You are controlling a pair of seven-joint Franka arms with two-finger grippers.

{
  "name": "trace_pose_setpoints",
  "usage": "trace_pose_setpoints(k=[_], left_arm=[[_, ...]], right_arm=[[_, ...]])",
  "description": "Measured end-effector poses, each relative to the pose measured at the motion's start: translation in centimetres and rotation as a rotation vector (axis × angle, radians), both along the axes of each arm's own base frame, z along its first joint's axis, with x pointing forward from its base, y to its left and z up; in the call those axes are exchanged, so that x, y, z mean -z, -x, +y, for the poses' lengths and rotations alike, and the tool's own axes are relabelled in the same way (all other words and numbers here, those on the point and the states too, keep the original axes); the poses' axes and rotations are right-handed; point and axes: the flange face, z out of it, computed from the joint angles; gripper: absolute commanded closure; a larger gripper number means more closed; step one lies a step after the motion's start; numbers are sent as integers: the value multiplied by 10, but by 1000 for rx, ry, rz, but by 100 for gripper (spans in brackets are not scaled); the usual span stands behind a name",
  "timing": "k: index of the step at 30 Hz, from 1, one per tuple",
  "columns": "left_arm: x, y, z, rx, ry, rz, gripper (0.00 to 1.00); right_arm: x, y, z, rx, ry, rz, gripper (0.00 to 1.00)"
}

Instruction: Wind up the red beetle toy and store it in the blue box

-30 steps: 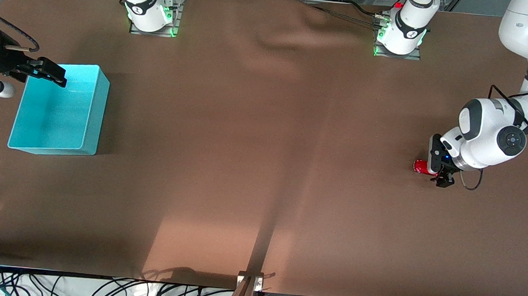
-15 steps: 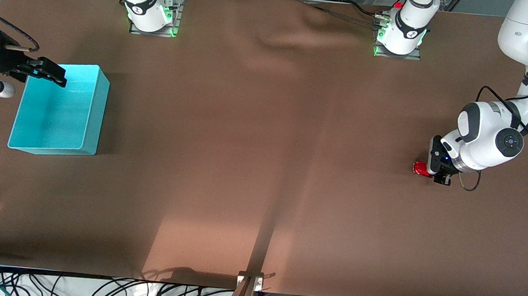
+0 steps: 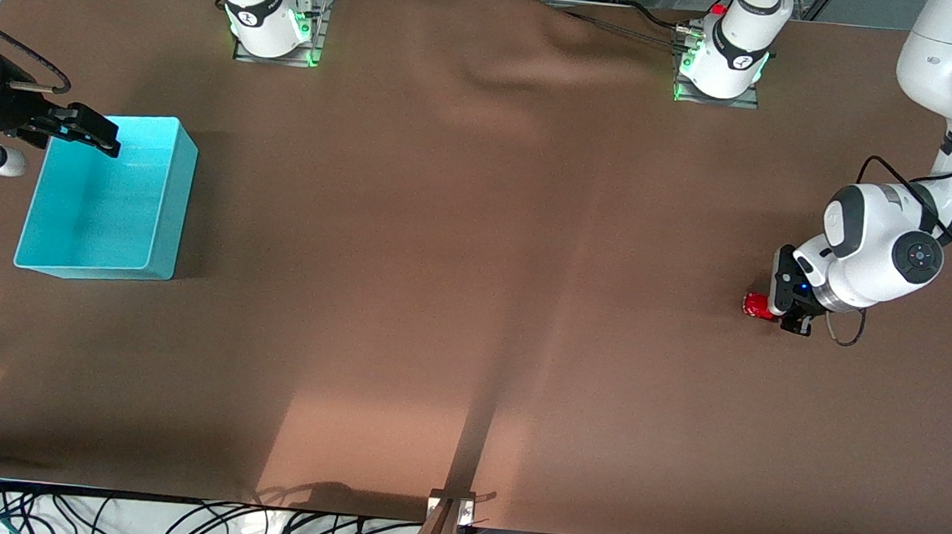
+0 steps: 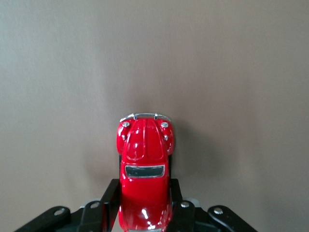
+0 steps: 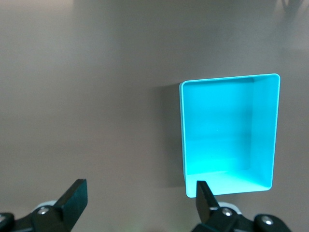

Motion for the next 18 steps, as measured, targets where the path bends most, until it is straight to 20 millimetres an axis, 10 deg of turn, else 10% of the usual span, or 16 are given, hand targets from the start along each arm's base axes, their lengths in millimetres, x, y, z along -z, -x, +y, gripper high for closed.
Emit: trace_pose_setpoints(k=[18], left_arm=[[1,7,110,-132,-8,-20,85]], right_arm=[[0,0,0,0,0,0,0]])
